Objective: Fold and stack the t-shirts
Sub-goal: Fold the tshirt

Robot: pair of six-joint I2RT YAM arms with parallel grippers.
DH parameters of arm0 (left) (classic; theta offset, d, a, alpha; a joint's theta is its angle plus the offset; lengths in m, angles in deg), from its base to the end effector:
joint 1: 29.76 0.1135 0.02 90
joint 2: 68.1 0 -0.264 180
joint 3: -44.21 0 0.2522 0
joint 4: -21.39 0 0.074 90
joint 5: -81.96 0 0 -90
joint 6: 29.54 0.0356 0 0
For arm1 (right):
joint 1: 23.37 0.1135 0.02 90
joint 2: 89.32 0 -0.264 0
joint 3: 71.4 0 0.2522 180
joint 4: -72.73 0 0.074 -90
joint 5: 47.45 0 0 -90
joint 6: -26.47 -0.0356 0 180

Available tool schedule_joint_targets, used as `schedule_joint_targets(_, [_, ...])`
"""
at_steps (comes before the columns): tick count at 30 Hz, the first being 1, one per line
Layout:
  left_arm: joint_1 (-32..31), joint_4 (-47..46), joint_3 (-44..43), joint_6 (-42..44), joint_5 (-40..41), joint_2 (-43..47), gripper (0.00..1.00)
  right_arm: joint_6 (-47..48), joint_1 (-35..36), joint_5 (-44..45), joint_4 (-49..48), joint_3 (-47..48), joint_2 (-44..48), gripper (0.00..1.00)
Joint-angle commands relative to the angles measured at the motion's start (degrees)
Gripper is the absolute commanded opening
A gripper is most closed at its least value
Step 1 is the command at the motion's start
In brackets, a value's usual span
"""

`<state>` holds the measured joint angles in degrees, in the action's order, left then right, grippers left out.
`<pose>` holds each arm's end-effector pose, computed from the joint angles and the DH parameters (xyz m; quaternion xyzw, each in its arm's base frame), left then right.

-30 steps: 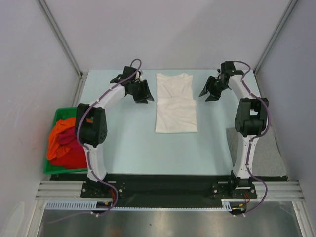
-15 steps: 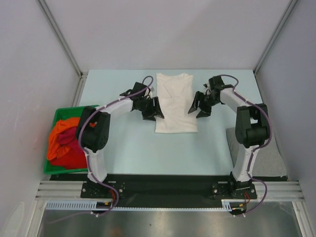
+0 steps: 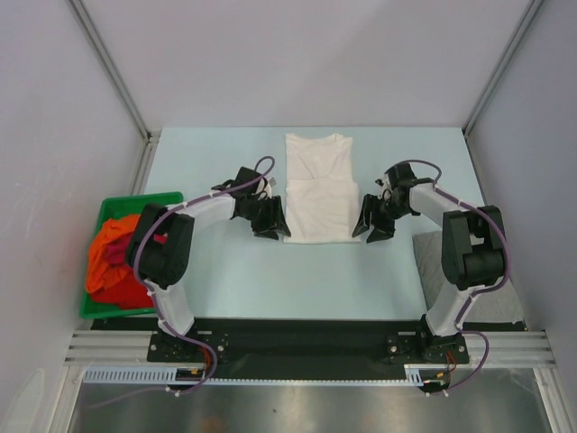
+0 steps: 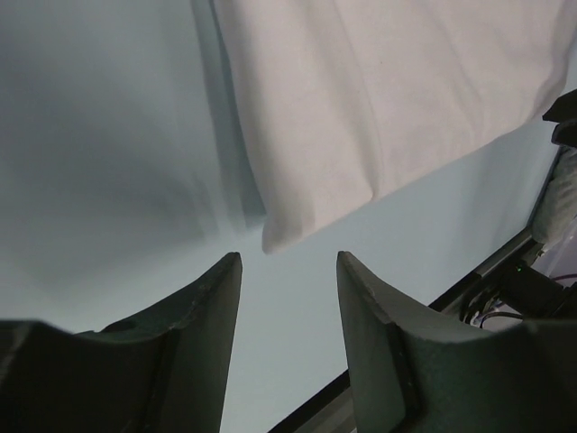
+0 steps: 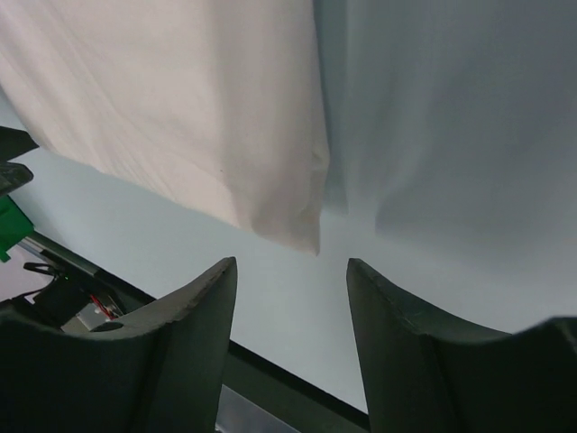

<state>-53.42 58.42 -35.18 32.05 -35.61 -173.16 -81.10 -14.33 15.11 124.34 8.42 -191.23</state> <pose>0.3271 -0.1613 0.1654 0.0171 0.9453 -0.3087 0.1043 0.3310 0.0693 0.1756 0.0380 0.9615 0.2602 0.0800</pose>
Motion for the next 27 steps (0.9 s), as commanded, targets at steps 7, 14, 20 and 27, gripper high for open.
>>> schedule_joint_targets(7, [0.19, -4.02, -0.73, 1.07, -3.19, -3.14, 0.49, 2.71, 0.54, -2.09, -5.24, -0.59, -1.98, 0.47])
schedule_joint_targets(14, [0.11, -2.79, -1.35, 1.6, -3.28, -6.21, 0.35, 2.62, 0.98, -1.39, -5.24, 0.38, -3.56, 0.46])
schedule_joint_targets(20, [0.37, -2.26, 0.32, 2.38, -2.31, -5.95, 0.0, 2.62, 1.07, 1.42, -4.8, -0.15, -4.44, 0.0])
schedule_joint_targets(27, [0.19, -1.73, 7.26, 3.35, -2.4, -1.12, 0.0, 1.21, 1.25, 2.48, 1.0, -3.3, -0.23, 0.0])
